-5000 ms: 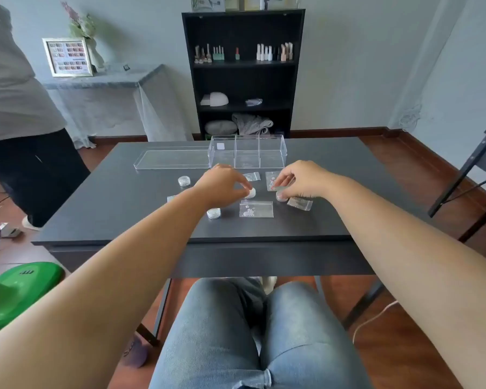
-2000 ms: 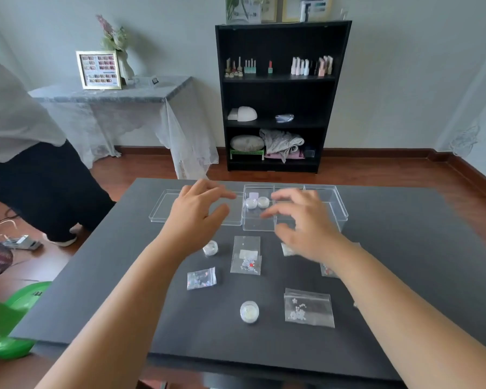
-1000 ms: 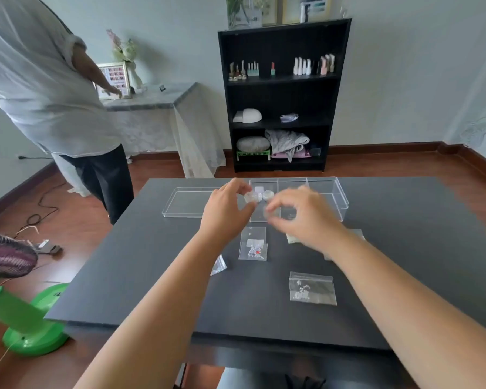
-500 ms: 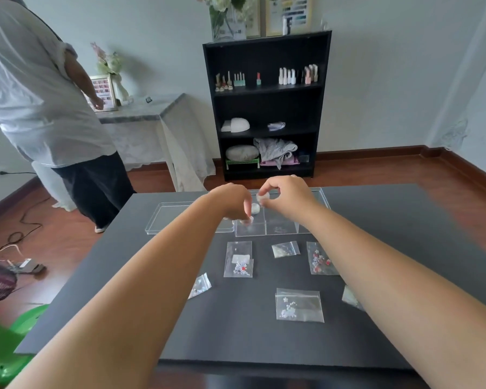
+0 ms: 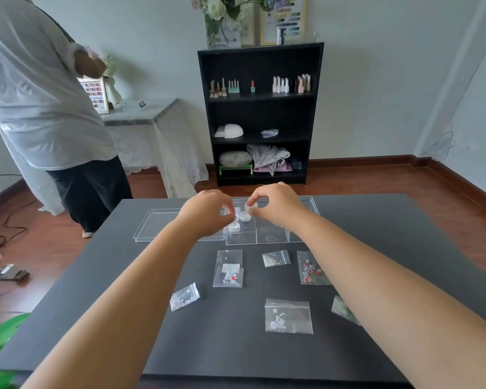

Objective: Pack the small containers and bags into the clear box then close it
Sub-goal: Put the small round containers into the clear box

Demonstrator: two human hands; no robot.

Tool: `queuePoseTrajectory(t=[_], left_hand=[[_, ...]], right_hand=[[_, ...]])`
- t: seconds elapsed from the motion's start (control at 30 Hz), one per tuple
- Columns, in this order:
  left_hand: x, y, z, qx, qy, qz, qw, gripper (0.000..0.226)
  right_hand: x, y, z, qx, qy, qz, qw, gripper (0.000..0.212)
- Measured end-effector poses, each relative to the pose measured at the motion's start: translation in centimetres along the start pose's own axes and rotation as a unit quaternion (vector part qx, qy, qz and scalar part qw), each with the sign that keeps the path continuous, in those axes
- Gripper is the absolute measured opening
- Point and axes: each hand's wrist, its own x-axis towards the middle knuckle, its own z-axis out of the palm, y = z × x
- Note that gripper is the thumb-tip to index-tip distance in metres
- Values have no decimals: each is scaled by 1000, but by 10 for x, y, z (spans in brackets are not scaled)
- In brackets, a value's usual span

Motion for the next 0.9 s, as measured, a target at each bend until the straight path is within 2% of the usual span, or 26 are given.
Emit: queuePoseTrajectory(t=[0.13,0.3,0.5,0.63,0.9], left_hand=[[-32,-5,26,-119,103,-35,987,20],[-51,-1,54,-118,126,-71,983,42],[-51,-6,63,-124,158,-70,977,37],[-52,-8,66,-135,169,-70,974,34],[-51,-8,68,-139,170,-79,972,37]], right_hand=[[6,-13,7,-70,-52,-8,996,10],[10,-29,20,-194,-69,15,978,8],[20,-30,25,-310,-80,0,947,22],[25,-29,29,-336,-97,3,937,32],[30,-26,34,-350,-99,10,931,28]])
